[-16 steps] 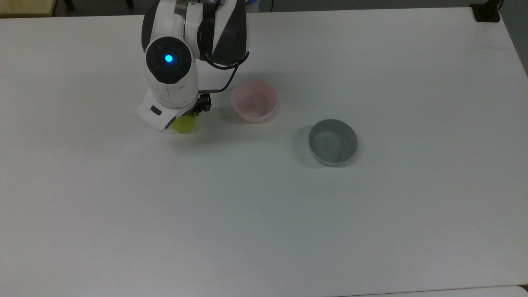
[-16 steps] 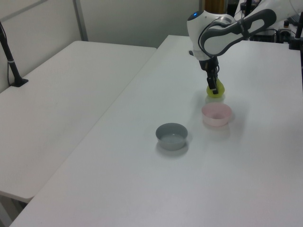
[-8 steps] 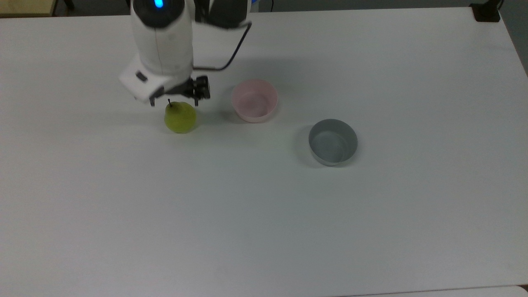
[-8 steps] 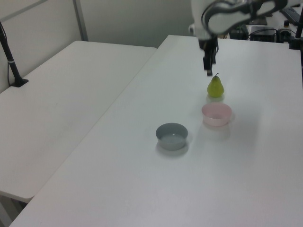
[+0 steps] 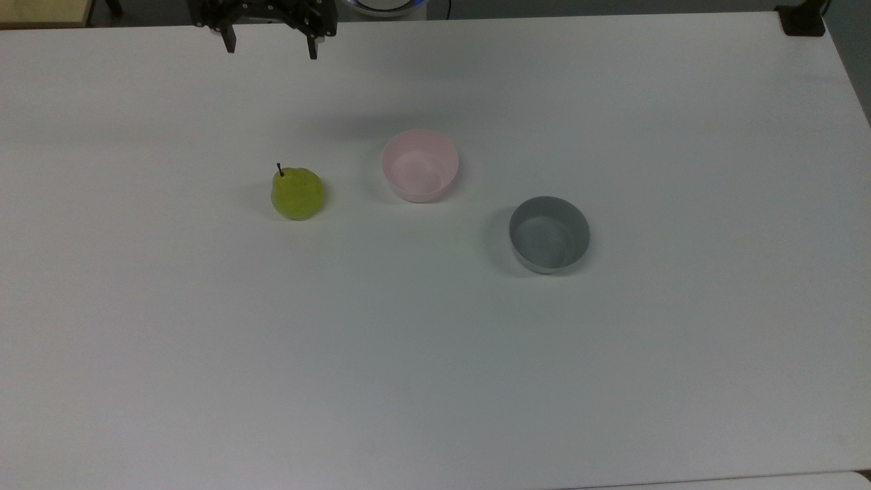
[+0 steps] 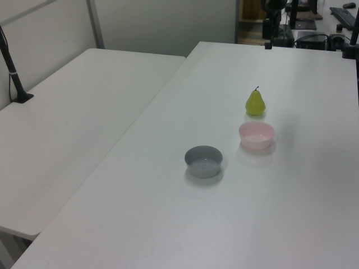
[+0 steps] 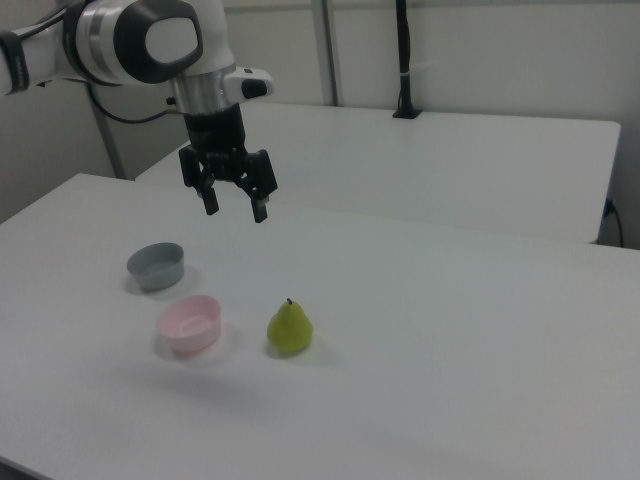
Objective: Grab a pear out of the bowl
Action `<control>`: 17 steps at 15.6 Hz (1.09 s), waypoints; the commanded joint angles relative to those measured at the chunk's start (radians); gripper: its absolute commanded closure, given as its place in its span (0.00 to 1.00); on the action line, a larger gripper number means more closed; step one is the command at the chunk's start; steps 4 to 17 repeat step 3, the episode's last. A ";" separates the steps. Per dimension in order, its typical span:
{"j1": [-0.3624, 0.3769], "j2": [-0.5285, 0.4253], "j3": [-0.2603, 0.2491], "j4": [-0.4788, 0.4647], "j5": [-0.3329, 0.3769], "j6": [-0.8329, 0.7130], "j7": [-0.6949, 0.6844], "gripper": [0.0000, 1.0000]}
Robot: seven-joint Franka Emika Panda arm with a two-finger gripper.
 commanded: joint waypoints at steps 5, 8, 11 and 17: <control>0.000 -0.009 0.004 -0.032 0.013 0.002 0.044 0.00; 0.000 -0.009 0.004 -0.032 0.013 0.002 0.044 0.00; 0.000 -0.009 0.004 -0.032 0.013 0.002 0.044 0.00; 0.000 -0.009 0.004 -0.032 0.013 0.002 0.044 0.00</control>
